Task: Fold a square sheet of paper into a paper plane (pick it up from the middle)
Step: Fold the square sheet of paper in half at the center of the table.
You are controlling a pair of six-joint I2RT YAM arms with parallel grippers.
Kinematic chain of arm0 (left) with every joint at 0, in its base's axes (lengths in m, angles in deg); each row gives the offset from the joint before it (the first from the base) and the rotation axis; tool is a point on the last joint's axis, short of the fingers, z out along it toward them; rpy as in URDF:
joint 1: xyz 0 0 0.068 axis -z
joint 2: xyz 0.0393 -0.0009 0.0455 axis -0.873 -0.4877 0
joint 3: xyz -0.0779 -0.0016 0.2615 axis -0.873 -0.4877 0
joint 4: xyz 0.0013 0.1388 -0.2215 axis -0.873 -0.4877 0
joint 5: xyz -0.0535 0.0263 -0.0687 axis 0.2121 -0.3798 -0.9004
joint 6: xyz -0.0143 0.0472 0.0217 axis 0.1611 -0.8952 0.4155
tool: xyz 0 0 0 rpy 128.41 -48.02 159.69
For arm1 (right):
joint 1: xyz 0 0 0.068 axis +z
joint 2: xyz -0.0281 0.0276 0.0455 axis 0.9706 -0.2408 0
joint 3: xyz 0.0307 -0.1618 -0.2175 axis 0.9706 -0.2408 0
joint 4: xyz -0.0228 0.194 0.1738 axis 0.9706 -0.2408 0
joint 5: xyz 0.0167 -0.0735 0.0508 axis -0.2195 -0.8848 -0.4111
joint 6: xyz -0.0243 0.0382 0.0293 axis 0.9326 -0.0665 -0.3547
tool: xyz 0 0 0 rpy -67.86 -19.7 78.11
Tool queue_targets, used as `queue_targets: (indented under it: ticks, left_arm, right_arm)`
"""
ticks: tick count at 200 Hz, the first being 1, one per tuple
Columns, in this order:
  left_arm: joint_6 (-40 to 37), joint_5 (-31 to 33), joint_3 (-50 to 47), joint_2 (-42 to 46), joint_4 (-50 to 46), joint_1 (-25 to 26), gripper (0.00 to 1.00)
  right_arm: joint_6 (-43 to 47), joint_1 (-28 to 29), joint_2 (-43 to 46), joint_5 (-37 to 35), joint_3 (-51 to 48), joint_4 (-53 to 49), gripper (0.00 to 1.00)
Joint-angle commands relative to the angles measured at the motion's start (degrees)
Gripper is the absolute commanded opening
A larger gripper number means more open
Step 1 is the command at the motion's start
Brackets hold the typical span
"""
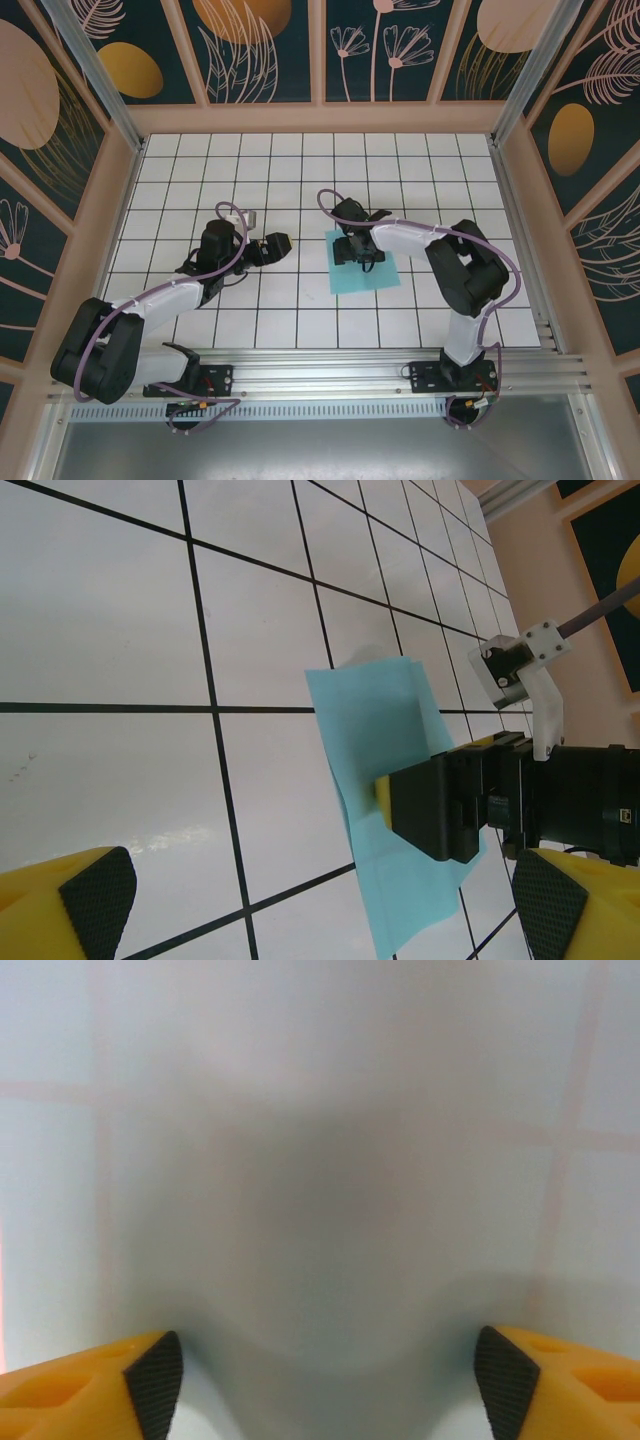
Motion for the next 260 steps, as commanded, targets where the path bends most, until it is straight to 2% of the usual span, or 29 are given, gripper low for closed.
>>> queue_targets:
  ticks: [1,18,57,82,97,125,158,181,226,260]
  left_arm:
    - [0.2,-0.8,0.6,0.1,-0.4,0.4,0.99]
    - [0.2,-0.8,0.4,0.1,-0.3,0.4,0.98]
    - [0.4,-0.7,0.6,0.3,-0.4,0.4,0.98]
    - [0.5,-0.3,0.6,0.8,-0.6,0.4,0.99]
    - [0.6,0.0,0.6,1.4,-0.7,0.4,0.98]
    - [0.9,0.9,0.9,2.9,-1.6,0.4,0.98]
    - [0.5,1.2,2.0,4.8,-3.7,0.4,0.99]
    - [1.0,0.8,2.4,5.7,-4.4,0.3,0.98]
    - [2.6,1.0,4.5,6.3,-6.3,0.4,0.99]
    - [1.9,3.4,5.4,6.9,-6.0,0.4,0.99]
  right_arm:
    - [-1.6,-0.3,1.8,0.9,-0.8,-0.5,0.72]
    - [-2.1,-0.4,3.2,1.4,-0.7,-0.2,0.63]
    - [-3.7,-0.6,7.2,3.0,-0.9,0.5,0.5]
    - [-4.2,-1.0,9.8,6.2,-1.1,2.1,0.43]
    - [-4.9,-1.2,12.0,11.4,-2.0,5.0,0.4]
    - [-7.6,-3.2,16.4,21.9,-4.4,11.9,0.4]
    - [-13.7,-6.4,20.2,33.7,-10.4,24.8,0.41]
    - [-17.3,-7.2,19.2,33.8,-13.8,28.7,0.42]
    - [-18.4,-9.7,13.2,34.4,-18.9,31.4,0.42]
    - [-17.4,-11.2,13.2,31.7,-20.2,28.1,0.47]
